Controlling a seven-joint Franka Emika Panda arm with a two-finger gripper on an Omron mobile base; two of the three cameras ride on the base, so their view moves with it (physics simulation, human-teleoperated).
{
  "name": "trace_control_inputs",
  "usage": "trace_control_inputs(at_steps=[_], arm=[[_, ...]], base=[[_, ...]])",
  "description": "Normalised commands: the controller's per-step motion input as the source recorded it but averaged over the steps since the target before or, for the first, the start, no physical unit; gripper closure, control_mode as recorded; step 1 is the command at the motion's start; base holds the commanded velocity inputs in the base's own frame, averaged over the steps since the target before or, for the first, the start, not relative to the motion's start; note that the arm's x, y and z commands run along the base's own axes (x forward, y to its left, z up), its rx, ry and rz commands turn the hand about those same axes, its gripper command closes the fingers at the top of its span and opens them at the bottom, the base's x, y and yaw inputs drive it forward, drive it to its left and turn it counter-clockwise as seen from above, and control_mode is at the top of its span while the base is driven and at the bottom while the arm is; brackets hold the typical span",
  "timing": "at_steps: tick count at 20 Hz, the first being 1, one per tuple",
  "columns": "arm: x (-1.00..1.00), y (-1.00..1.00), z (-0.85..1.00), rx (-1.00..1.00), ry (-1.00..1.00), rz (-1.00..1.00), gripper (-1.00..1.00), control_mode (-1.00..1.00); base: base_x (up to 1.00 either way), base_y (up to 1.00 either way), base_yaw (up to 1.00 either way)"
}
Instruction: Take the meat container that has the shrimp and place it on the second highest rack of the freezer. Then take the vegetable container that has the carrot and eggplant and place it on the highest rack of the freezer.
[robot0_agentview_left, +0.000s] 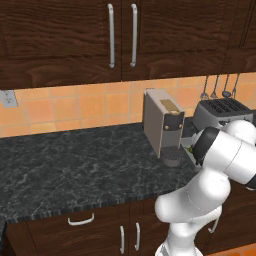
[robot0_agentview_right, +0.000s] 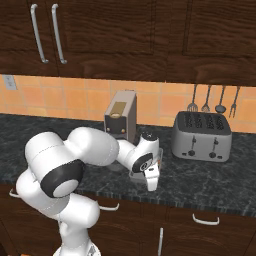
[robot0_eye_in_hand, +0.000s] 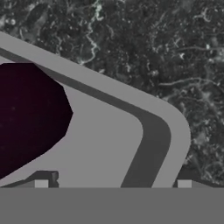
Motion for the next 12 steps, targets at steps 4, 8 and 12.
trace_control_inputs(at_steps=[4,8,12], arm=[[0.00,0.00,0.00,0.00,0.00,0.00,1.00,-1.00],[0.00,0.00,0.00,0.00,0.00,0.00,1.00,-1.00],[0.00,0.00,0.00,0.00,0.00,0.00,1.00,-1.00]], base=[[0.00,0.00,0.00],[0.00,0.00,0.00],[0.00,0.00,0.00]])
